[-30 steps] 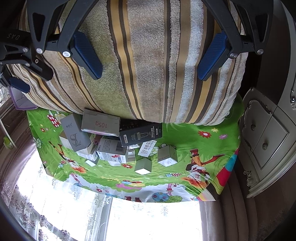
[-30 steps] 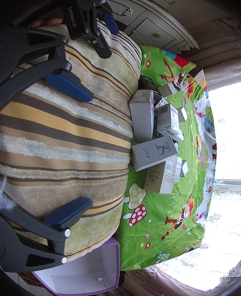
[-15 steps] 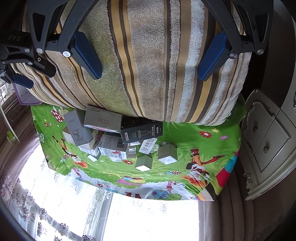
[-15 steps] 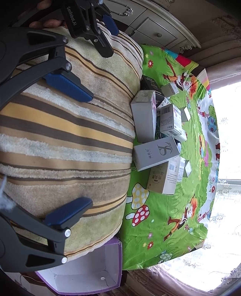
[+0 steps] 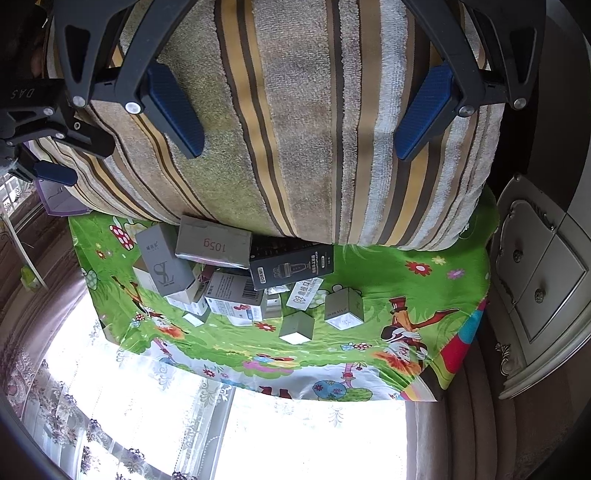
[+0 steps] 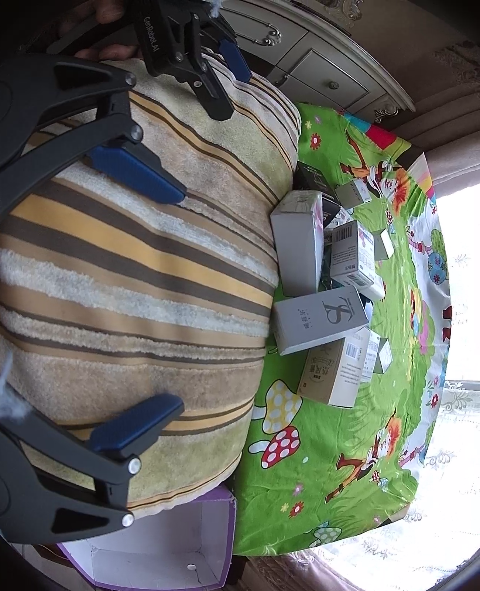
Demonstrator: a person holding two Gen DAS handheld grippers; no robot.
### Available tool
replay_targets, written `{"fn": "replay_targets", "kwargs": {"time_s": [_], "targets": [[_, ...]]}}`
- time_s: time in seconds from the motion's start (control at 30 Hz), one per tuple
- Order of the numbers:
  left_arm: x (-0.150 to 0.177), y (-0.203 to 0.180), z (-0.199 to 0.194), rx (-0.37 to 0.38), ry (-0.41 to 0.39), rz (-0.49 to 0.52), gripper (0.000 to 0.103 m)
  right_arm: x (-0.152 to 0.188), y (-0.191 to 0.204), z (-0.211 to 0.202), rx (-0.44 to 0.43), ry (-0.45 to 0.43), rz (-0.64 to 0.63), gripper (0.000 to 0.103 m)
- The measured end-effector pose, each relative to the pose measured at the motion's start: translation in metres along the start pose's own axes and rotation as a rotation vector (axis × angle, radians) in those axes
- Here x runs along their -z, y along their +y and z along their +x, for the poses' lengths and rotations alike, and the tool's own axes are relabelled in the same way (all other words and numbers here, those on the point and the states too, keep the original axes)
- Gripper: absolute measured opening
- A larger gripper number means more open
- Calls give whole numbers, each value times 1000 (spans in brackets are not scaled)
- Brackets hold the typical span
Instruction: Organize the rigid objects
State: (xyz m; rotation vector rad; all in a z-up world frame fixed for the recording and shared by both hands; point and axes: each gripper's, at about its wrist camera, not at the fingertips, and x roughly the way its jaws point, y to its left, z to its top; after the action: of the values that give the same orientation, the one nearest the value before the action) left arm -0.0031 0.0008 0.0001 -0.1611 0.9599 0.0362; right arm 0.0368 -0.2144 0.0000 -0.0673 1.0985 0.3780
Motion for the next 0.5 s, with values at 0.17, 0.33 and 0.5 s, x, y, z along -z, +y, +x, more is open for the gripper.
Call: {"fn": "replay_targets", "kwargs": {"time_s": [0.17,0.33,0.5], "targets": [[-2,5,-1,30,6,-18,103,-3,-3,0,-15,22,-10,103],[-7,5,-5,66,16,-11,103,-6,-2,0,-11,25,-27,103],[-30,24,-4,151,41,-103,103,-19,-4,0,-21,14,-37,103]]}}
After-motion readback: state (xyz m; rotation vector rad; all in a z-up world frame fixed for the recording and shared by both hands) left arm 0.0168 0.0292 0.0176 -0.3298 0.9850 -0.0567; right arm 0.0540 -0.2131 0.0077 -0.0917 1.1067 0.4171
